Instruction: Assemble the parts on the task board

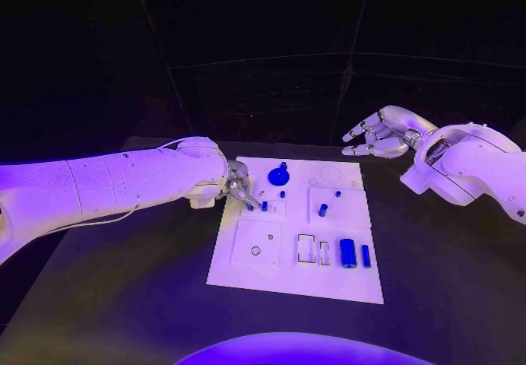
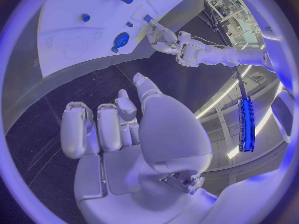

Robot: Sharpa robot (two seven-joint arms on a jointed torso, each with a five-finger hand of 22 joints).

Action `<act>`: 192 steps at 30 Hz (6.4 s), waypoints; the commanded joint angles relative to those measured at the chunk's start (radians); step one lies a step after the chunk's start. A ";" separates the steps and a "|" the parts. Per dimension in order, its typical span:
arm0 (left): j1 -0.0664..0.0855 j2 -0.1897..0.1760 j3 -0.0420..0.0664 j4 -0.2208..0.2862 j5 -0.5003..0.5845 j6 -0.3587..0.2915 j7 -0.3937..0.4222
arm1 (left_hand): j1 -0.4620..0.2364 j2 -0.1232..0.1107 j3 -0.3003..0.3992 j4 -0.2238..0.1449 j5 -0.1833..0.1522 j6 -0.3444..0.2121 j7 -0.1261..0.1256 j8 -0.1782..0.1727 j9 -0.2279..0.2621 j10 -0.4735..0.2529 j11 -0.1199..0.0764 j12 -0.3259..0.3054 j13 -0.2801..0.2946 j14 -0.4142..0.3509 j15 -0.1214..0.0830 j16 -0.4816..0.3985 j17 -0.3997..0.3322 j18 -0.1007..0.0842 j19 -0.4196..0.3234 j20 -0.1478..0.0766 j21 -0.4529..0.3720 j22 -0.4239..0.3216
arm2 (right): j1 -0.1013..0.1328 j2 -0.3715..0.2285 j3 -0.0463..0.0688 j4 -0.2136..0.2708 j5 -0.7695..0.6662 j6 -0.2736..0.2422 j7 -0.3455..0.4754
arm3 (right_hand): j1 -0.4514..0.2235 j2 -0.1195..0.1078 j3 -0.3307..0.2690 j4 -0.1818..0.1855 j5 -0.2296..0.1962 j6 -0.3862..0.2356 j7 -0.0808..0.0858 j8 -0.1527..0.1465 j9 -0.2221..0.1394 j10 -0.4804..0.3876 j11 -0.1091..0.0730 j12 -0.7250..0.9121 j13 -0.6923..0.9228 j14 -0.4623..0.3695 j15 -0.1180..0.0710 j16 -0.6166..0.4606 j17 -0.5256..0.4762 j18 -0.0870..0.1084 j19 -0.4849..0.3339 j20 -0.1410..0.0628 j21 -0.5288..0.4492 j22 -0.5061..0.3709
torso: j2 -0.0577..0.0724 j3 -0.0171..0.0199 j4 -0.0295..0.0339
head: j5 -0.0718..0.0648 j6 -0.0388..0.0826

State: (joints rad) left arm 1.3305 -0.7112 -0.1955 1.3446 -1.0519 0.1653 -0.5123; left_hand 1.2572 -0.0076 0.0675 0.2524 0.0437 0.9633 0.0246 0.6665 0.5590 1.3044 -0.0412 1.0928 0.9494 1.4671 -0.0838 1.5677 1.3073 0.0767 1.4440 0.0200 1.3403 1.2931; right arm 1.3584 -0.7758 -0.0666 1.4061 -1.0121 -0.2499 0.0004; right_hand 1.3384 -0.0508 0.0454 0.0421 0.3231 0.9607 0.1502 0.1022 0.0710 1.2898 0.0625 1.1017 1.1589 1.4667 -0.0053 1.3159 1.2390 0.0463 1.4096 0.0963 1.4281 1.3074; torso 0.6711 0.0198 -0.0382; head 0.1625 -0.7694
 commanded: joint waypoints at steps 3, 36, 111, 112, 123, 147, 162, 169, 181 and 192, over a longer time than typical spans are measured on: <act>0.001 0.001 0.000 -0.001 -0.006 0.005 -0.009 | -0.024 -0.003 -0.024 0.011 0.004 0.004 0.001 0.004 0.004 0.010 0.000 0.003 -0.002 0.104 -0.009 0.003 0.263 -0.010 0.003 -0.002 0.002 0.001 | 0.002 0.000 0.001 0.002 -0.002 -0.007 0.011 | -0.002 0.006 0.000 0.007 -0.001 0.006 -0.001 0.006 0.000 -0.004 -0.002 -0.002 0.000 0.033 -0.010 -0.005 -0.002 0.013 -0.009 0.000 -0.005 0.026 | -0.001 -0.0002 0.0011 | -0.001 0.001; 0.001 -0.012 0.001 0.016 -0.006 -0.029 -0.007 | -0.075 0.000 -0.107 0.037 0.004 0.009 -0.002 0.011 0.014 0.017 -0.002 0.009 0.000 0.104 -0.011 0.003 0.263 -0.011 0.008 -0.003 0.006 0.009 | 0.002 0.000 0.001 -0.001 -0.003 -0.008 0.008 | -0.004 0.006 -0.001 0.009 0.000 0.006 -0.001 0.006 0.000 -0.004 -0.002 -0.003 -0.001 0.033 -0.010 -0.006 -0.003 0.013 -0.010 0.000 -0.005 0.025 | 0.000 0.0001 0.0012 | 0.000 0.005; -0.036 0.189 -0.017 -0.221 -0.415 -0.284 0.636 | 0.317 0.006 -0.064 -0.189 0.008 0.067 0.108 -0.472 -0.430 -0.241 0.119 -0.822 -0.863 0.021 0.074 -0.238 -0.187 0.042 -0.036 0.072 -0.297 -0.275 | 0.002 0.018 0.001 -0.004 -0.003 -0.018 0.020 | 0.012 0.011 0.009 0.010 0.003 0.017 -0.004 0.010 -0.001 -0.068 -0.006 -0.107 -0.092 0.020 -0.013 -0.056 -0.052 0.024 -0.043 -0.003 -0.041 -0.023 | 0.000 0.0000 0.0013 | -0.031 0.028; -0.036 0.190 -0.017 -0.223 -0.417 -0.282 0.635 | 0.317 0.006 -0.061 -0.190 0.008 0.069 0.108 -0.473 -0.431 -0.239 0.118 -0.824 -0.864 0.021 0.074 -0.238 -0.187 0.042 -0.036 0.071 -0.295 -0.273 | 0.002 0.018 0.001 -0.004 -0.003 -0.018 0.020 | 0.012 0.011 0.009 0.010 0.003 0.017 -0.004 0.010 -0.001 -0.068 -0.006 -0.107 -0.092 0.020 -0.013 -0.056 -0.052 0.024 -0.043 -0.003 -0.041 -0.023 | 0.000 0.0001 0.0013 | -0.031 0.028; -0.039 0.201 -0.017 -0.234 -0.434 -0.256 0.621 | 0.316 0.002 -0.034 -0.197 0.008 0.090 0.105 -0.483 -0.438 -0.211 0.114 -0.844 -0.880 0.022 0.072 -0.237 -0.197 0.037 -0.031 0.068 -0.267 -0.241 | 0.002 0.021 0.001 -0.004 -0.003 -0.016 0.020 | 0.012 0.011 0.009 0.010 0.003 0.017 -0.004 0.010 -0.001 -0.068 -0.006 -0.107 -0.092 0.020 -0.013 -0.056 -0.052 0.024 -0.043 -0.003 -0.041 -0.023 | 0.000 0.0000 0.0004 | -0.030 0.027; -0.052 0.220 -0.017 -0.258 -0.445 -0.247 0.614 | 0.306 0.003 0.050 -0.214 0.008 0.140 0.100 -0.499 -0.448 -0.146 0.105 -0.883 -0.883 0.022 0.063 -0.232 -0.215 0.028 -0.024 0.063 -0.217 -0.182 | 0.002 0.025 0.001 -0.004 -0.003 -0.015 0.021 | 0.011 0.012 0.009 0.011 0.004 0.018 -0.004 0.010 -0.001 -0.065 -0.006 -0.105 -0.091 0.021 -0.013 -0.056 -0.051 0.024 -0.042 -0.003 -0.041 -0.023 | 0.000 0.0004 0.0014 | -0.037 0.025; -0.053 0.180 0.010 -0.208 -0.404 -0.357 0.645 | 0.263 -0.030 0.195 -0.258 0.007 0.180 0.103 -0.524 -0.456 -0.091 0.101 -0.937 -0.880 0.020 0.061 -0.227 -0.237 0.022 -0.020 0.058 -0.181 -0.137 | 0.002 0.025 0.001 -0.008 -0.003 -0.016 0.023 | 0.010 0.012 0.009 0.013 0.004 0.019 -0.004 0.010 -0.001 -0.063 -0.006 -0.104 -0.090 0.022 -0.013 -0.055 -0.050 0.024 -0.042 -0.003 -0.042 -0.023 | -0.001 0.0006 0.0027 | -0.037 0.030; -0.053 0.138 0.054 -0.156 -0.370 -0.363 0.646 | 0.243 -0.047 0.239 -0.274 0.007 0.184 0.106 -0.535 -0.458 -0.083 0.103 -0.955 -0.880 0.018 0.063 -0.226 -0.246 0.022 -0.021 0.060 -0.178 -0.131 | 0.002 0.025 0.001 -0.011 -0.003 -0.015 0.023 | 0.010 0.012 0.009 0.013 0.004 0.019 -0.004 0.010 -0.001 -0.063 -0.006 -0.104 -0.090 0.022 -0.013 -0.055 -0.050 0.024 -0.042 -0.003 -0.042 -0.023 | -0.001 0.0004 0.0042 | -0.034 0.033; -0.051 0.042 0.074 -0.093 -0.352 -0.311 0.621 | 0.217 -0.065 0.272 -0.286 0.006 0.192 0.106 -0.542 -0.459 -0.072 0.103 -0.968 -0.878 0.017 0.063 -0.226 -0.255 0.022 -0.022 0.061 -0.176 -0.125 | 0.002 0.021 0.001 -0.011 -0.003 -0.013 0.020 | 0.010 0.012 0.009 0.013 0.004 0.019 -0.004 0.010 -0.001 -0.063 -0.006 -0.104 -0.090 0.022 -0.013 -0.055 -0.050 0.024 -0.042 -0.003 -0.042 -0.023 | -0.001 0.0002 0.0018 | -0.025 0.035; -0.055 0.010 0.073 -0.099 -0.336 -0.277 0.611 | 0.205 -0.072 0.277 -0.287 0.006 0.194 0.105 -0.544 -0.459 -0.069 0.103 -0.972 -0.878 0.016 0.063 -0.226 -0.258 0.022 -0.023 0.061 -0.177 -0.125 | 0.002 0.019 0.001 -0.011 -0.003 -0.013 0.020 | 0.010 0.012 0.009 0.013 0.004 0.019 -0.004 0.010 -0.001 -0.063 -0.006 -0.104 -0.090 0.022 -0.013 -0.055 -0.050 0.024 -0.042 -0.003 -0.042 -0.023 | 0.000 0.0001 0.0012 | -0.024 0.036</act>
State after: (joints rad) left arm 1.2746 -0.7004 -0.1232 1.2462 -1.4051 -0.1394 0.1070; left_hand 1.4723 -0.0832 0.3399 -0.0358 0.0472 1.1493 0.1288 0.1279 0.0989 1.2296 0.0623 0.1238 0.0715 1.4689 -0.0178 1.3359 1.0506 0.1149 1.4177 0.0786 1.1584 1.1677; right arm 1.3584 -0.7569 -0.0666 1.3938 -1.0132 -0.2591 0.0137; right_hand 1.3449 -0.0444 0.0512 0.0532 0.3231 0.9751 0.1430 0.1098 0.0710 1.2289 0.0555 0.9979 1.0685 1.4669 -0.0128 1.2663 1.1879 0.0620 1.3740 0.0928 1.3900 1.2849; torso 0.6709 0.0194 -0.0361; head 0.1374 -0.7327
